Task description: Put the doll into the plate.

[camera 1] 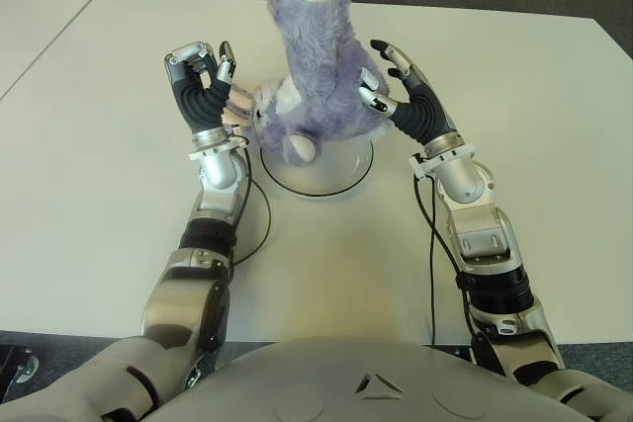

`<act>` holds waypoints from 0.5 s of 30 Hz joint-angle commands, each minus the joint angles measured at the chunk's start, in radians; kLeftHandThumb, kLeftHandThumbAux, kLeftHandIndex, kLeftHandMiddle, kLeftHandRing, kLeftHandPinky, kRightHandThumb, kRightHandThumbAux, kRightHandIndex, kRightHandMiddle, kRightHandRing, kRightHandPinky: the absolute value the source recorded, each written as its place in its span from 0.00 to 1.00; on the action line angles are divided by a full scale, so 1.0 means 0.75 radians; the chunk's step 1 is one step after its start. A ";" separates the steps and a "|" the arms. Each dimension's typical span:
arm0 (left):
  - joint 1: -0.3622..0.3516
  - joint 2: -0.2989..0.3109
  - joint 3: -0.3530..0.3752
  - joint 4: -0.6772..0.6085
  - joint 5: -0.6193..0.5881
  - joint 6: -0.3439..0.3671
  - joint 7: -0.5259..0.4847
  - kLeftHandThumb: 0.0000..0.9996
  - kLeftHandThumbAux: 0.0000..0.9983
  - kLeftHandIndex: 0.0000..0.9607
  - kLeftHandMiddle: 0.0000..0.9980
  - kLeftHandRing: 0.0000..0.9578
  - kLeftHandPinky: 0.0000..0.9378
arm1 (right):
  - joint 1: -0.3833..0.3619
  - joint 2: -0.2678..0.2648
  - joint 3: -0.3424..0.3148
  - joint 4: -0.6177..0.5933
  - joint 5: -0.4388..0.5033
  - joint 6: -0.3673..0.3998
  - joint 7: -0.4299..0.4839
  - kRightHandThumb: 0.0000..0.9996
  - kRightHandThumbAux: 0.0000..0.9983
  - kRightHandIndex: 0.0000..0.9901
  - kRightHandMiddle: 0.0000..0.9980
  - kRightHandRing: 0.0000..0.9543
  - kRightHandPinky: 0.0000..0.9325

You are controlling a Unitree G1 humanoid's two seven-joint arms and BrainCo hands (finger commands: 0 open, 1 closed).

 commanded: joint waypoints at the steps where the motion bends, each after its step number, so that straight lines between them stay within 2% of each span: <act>1: 0.204 -0.041 -0.005 0.145 0.016 -0.006 0.003 0.45 0.81 0.90 0.91 0.95 0.95 | 0.012 -0.008 -0.004 0.019 -0.022 0.013 0.014 0.17 0.29 0.00 0.00 0.00 0.00; 8: 0.211 -0.048 0.001 0.129 0.007 -0.013 0.004 0.45 0.81 0.89 0.91 0.95 0.96 | 0.011 -0.024 -0.022 0.022 -0.013 0.008 0.026 0.18 0.29 0.00 0.00 0.00 0.00; 13: 0.267 -0.072 0.014 -0.053 0.009 0.037 0.016 0.45 0.82 0.89 0.91 0.95 0.95 | 0.006 -0.040 -0.042 0.033 -0.019 0.008 0.021 0.18 0.30 0.00 0.00 0.00 0.00; 15: 0.326 -0.099 0.012 -0.230 0.018 0.080 0.013 0.45 0.82 0.89 0.91 0.95 0.95 | 0.001 -0.048 -0.055 0.033 -0.017 0.024 0.027 0.19 0.30 0.00 0.00 0.00 0.00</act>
